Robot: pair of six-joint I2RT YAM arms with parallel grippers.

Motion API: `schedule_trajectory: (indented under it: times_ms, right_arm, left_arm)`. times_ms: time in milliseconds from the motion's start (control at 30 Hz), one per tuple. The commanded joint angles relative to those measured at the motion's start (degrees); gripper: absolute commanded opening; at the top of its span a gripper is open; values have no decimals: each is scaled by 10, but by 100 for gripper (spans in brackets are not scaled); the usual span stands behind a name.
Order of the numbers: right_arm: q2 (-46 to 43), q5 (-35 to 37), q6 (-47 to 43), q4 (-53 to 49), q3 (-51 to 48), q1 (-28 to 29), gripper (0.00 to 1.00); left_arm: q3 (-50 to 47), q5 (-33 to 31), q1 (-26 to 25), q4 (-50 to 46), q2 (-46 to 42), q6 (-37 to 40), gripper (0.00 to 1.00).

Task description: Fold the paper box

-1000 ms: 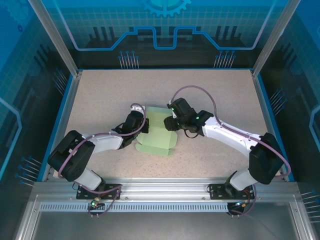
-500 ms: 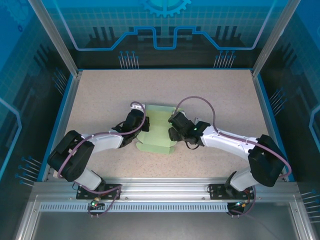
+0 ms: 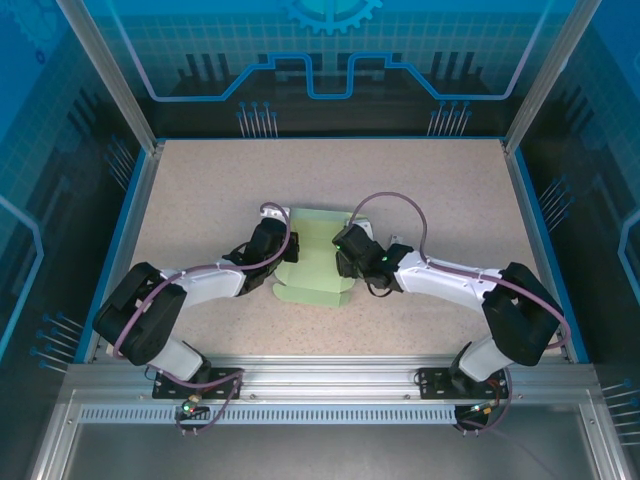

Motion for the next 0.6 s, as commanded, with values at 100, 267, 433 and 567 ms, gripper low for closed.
schedule_trajectory:
  times_ms: [100, 267, 433, 567]
  right_arm:
    - [-18, 22, -22, 33, 11, -13, 52]
    - [-39, 8, -54, 72, -5, -13, 51]
    - [-55, -30, -68, 116, -26, -13, 50]
    - [-50, -55, -74, 138, -30, -12, 49]
  left_arm:
    - [3, 3, -5, 5, -15, -8, 4]
    - [3, 5, -5, 4, -16, -8, 4]
    - [2, 7, -5, 5, -15, -12, 4]
    - [2, 9, -5, 4, -15, -13, 4]
